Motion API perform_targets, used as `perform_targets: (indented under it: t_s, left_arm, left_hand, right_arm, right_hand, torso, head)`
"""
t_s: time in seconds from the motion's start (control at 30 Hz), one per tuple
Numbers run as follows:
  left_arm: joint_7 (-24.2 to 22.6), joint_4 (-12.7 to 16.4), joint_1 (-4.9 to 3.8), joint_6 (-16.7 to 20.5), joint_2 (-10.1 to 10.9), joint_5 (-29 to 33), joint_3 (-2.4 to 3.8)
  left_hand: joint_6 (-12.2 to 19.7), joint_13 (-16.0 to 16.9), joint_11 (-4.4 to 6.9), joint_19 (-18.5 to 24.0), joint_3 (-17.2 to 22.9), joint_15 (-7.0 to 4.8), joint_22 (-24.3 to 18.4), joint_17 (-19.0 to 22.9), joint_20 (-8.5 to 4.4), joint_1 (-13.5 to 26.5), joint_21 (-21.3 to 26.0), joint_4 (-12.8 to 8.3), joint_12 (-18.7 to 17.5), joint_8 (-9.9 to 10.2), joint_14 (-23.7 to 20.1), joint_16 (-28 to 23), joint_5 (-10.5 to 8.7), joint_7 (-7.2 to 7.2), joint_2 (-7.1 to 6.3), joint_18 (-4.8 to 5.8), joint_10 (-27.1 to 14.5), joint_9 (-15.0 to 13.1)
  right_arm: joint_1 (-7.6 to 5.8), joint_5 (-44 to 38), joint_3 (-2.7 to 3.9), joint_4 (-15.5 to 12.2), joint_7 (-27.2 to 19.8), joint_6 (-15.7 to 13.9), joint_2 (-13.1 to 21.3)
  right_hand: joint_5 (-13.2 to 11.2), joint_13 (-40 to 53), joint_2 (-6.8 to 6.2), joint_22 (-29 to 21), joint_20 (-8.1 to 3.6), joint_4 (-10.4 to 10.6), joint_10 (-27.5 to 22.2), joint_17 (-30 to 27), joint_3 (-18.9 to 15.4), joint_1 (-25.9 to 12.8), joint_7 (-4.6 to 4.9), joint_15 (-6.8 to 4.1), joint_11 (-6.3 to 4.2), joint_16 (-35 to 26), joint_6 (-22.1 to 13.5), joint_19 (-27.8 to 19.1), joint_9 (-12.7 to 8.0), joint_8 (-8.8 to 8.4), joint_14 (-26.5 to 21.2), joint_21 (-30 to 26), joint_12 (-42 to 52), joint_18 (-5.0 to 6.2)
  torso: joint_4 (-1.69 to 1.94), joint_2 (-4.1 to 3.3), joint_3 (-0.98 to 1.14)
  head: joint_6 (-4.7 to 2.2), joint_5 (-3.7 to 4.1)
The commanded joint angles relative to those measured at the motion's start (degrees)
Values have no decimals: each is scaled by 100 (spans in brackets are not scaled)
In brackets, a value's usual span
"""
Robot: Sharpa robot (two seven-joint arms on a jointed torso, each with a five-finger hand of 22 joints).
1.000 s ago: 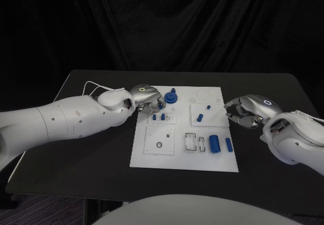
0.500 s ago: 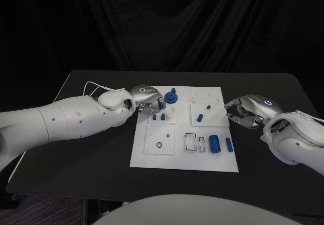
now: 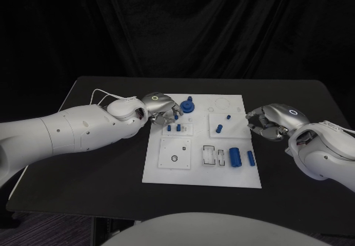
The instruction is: Assemble the parts on the task board
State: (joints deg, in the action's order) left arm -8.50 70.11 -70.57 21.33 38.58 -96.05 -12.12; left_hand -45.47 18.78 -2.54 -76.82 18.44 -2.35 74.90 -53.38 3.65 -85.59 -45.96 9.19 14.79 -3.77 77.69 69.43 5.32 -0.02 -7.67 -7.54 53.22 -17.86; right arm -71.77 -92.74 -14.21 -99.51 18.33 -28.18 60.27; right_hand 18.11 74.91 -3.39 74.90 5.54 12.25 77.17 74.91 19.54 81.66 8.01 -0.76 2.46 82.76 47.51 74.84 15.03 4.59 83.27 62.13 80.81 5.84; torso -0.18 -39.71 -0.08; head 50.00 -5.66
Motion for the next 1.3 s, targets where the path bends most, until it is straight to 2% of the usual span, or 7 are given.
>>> perform_targets:
  t_s: [0.03,0.6,0.73,0.83,1.0,1.13,1.3]
  left_arm:
    - [187,-16,7,71,2,0,3]
    - [210,99,6,868,373,93,3]
    - [-267,309,-2,1094,692,847,3]
    - [-866,531,-14,1103,1011,1921,3]
    - [-2021,908,-28,599,1472,4096,3]
    - [-2586,1165,-31,74,1661,5506,2]
    - [-3001,1365,-31,-618,1732,6856,2]
  left_hand:
    - [232,-4,-16,17,-34,0,377,15,17,1,41,34,-48,31,-37,-20,-40,-16,-55,0,-41,82]
    - [292,55,20,221,-73,27,322,552,37,-70,475,57,-53,-34,-404,-407,102,120,-40,-47,-104,207]
    - [224,149,142,1355,-131,58,-53,1850,153,-111,2405,99,-106,-46,-1720,-1514,173,-120,-109,-243,-650,283]
    - [183,242,-142,2611,-280,490,-206,2166,412,-35,3170,191,32,-38,-2984,-2369,268,74,-21,-39,-1360,339]
    - [50,338,-139,4253,-713,896,-733,2791,615,74,4254,368,675,-48,-4329,-3613,665,222,293,62,-2215,422]
    - [3,-27,-750,5836,-976,1126,-1712,3528,877,357,4259,725,965,-21,-5077,-4480,986,372,823,6,-2523,513]
    - [125,-562,-752,6154,-1297,1143,-2549,4315,1008,575,4266,739,748,-12,-5969,-5427,1529,580,1129,-108,-2919,608]
  right_arm:
    - [13,-22,2,-17,66,25,13]
    - [8,-22,4,-126,70,-49,121]
    - [-70,-22,5,-202,88,-86,171]
    - [-222,-22,5,-218,122,-64,154]
    - [-551,-22,5,-120,30,122,29]
    - [-756,-21,5,94,-307,433,-145]
    - [-844,-20,5,410,-625,758,-365]
  right_hand:
    - [28,219,-25,713,5,-3,-23,463,42,-29,-9,5,10,-16,34,-19,-6,6,-42,-39,-23,21]
    - [25,184,-37,699,7,-18,-61,433,54,-23,-9,7,10,-38,41,-47,-11,8,-65,-91,-50,32]
    - [23,84,-64,690,8,-44,-172,407,69,-2,-6,9,13,-59,51,-68,-15,11,-86,-125,-131,38]
    - [13,-86,-77,656,11,-61,-346,307,98,12,-1,13,17,-136,59,-135,-23,13,-160,-244,-274,61]
    - [-30,-672,-151,462,16,-102,-847,-544,205,31,9,15,28,-847,169,-450,-39,57,-701,-905,-823,176]
    - [1037,-1771,-362,295,-34,-430,-1809,-1271,443,170,-63,-20,-34,-1569,695,-754,280,451,-1103,-1543,-1992,269]
    - [70,-3200,-539,358,-71,-643,-2564,-1429,1185,75,-105,-61,-43,-1757,813,-768,659,746,-1117,-1628,-3574,273]
  torso:
    - [-6,1,-1]
    - [1,4,-2]
    - [-8,3,-4]
    - [-4,-1,-7]
    - [-21,-10,-7]
    - [-14,-10,-11]
    - [12,-27,-18]
  head:
    - [0,-7]
    - [0,56]
    - [0,127]
    - [0,132]
    - [0,130]
    - [0,117]
    - [0,130]
